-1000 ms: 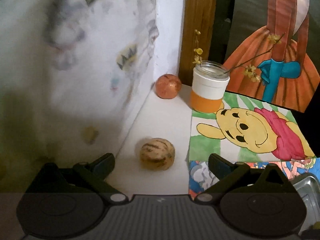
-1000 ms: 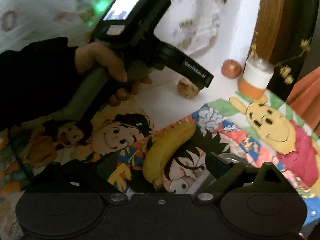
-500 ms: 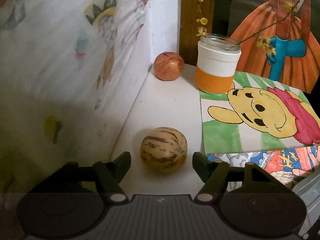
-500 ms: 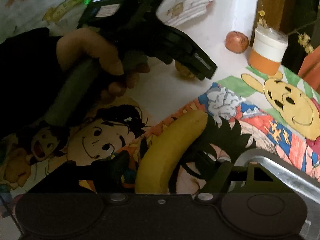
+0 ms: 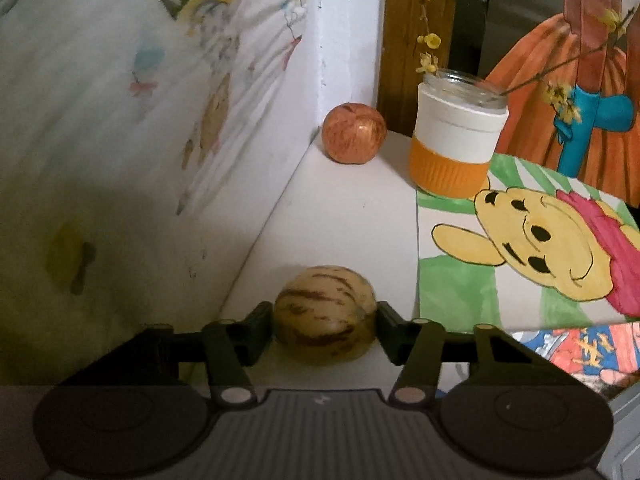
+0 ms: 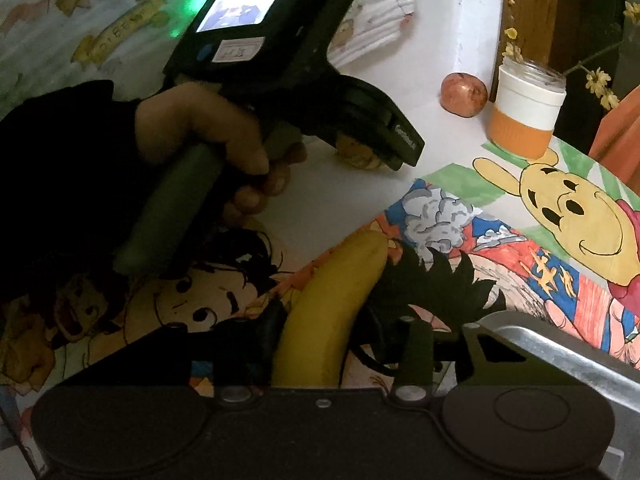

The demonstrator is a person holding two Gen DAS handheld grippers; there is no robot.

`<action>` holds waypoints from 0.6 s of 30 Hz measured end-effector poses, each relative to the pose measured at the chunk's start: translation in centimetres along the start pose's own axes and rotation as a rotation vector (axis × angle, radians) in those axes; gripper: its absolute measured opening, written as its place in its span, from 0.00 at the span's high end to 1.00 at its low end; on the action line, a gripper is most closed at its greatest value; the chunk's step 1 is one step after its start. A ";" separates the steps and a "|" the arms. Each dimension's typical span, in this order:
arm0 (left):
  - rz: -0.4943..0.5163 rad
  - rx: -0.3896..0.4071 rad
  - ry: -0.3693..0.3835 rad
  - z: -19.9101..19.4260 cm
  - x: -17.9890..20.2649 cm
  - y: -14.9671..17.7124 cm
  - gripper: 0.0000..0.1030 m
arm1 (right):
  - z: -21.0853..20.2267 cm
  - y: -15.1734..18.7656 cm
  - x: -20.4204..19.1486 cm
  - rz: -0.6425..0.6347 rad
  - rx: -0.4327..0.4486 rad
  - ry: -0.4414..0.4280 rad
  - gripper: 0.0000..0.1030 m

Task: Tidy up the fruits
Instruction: 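Close the left gripper on the striped gourd while the right grasps the banana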

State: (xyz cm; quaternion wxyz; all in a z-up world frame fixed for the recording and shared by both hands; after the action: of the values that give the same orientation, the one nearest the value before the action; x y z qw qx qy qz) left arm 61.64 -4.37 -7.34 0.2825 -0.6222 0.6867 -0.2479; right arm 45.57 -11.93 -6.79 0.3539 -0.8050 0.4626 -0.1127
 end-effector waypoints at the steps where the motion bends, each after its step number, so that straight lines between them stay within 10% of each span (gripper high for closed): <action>1: -0.004 0.001 -0.002 0.0 0.0 0.0 0.44 | 0.0 0.0 -0.1 0.000 0.003 0.001 0.56; 18: -0.076 -0.003 0.060 -4.5 -0.9 2.4 0.44 | -4.3 2.0 2.1 0.354 0.120 -0.146 0.66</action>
State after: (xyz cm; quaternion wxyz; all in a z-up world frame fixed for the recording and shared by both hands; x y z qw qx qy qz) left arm 56.88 -3.33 -5.72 0.2512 -0.6406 0.6710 -0.2762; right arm 43.19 -16.33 -5.35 0.4480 -0.6946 0.5627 -0.0173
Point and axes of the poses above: each gripper's, at about its wrist camera, not at the fingertips, and z roughly the way its jaws point, x to its right, y to its underside, the point moved 5 cm from there along z, roughly the way its jaws point, and after that the axes turned 7 degrees about -y, right-handed, at the moved point
